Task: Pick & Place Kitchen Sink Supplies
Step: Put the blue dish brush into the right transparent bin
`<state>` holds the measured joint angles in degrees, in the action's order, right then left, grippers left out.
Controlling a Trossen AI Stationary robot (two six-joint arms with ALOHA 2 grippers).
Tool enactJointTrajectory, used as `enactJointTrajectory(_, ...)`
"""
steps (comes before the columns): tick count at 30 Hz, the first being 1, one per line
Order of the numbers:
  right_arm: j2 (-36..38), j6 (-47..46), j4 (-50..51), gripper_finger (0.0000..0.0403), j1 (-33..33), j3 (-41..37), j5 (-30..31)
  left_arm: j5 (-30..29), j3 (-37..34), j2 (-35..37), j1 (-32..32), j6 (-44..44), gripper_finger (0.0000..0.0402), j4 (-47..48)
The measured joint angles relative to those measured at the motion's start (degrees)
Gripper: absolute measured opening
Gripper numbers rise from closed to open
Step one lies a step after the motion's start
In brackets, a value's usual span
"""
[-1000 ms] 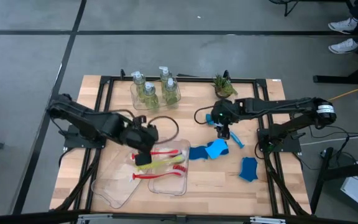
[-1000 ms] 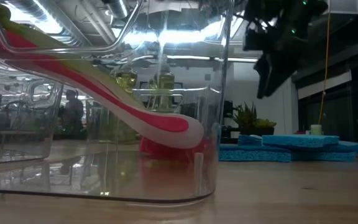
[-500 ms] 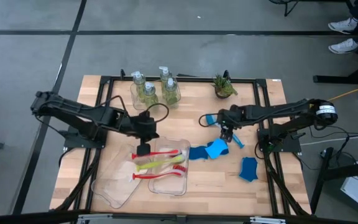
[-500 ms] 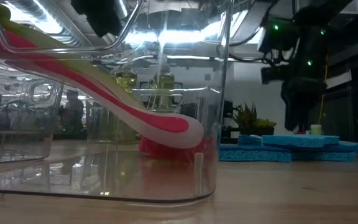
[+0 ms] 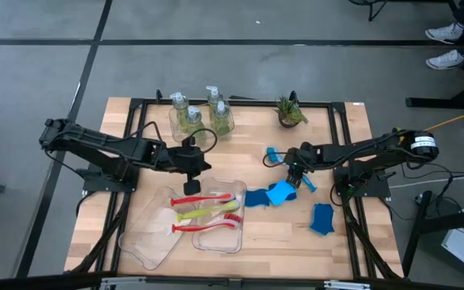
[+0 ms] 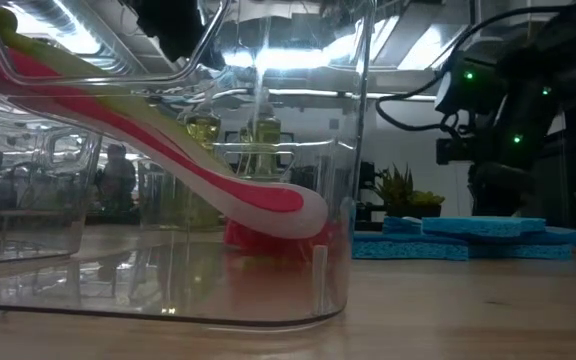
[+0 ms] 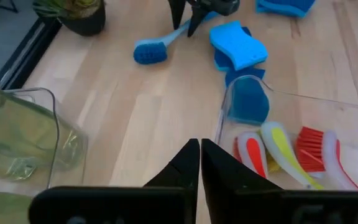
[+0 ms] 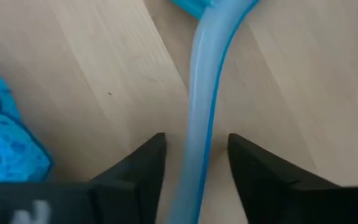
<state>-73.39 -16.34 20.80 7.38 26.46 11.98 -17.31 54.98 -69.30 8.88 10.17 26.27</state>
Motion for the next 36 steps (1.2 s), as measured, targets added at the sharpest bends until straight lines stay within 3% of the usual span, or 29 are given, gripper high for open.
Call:
enactJointTrajectory(8, -0.2, 0.9, -6.6, 0.0044, 0.2, -0.6, 2.3, 0.0, 0.0, 0.0, 0.0, 0.4, 0.0004, -0.1)
enactJointTrajectory(16, 0.4, 3.1, -20.4, 0.0046, 1.7, -0.6, -0.5, -3.2, 0.0, 0.2, 0.0, 1.1, 0.0005, -1.7)
enactJointTrajectory(27, 7.3, 6.9, -45.2, 0.0047, 3.3, -0.6, -12.7, -2.6, 0.0, 0.2, 0.0, -0.5, 0.0011, -8.9)
enactJointTrajectory(36, 7.4, 8.0, -68.9, 0.0048, 3.3, -0.5, -24.5, -1.9, 0.0, -1.2, 0.0, -8.4, 0.0045, -22.9)
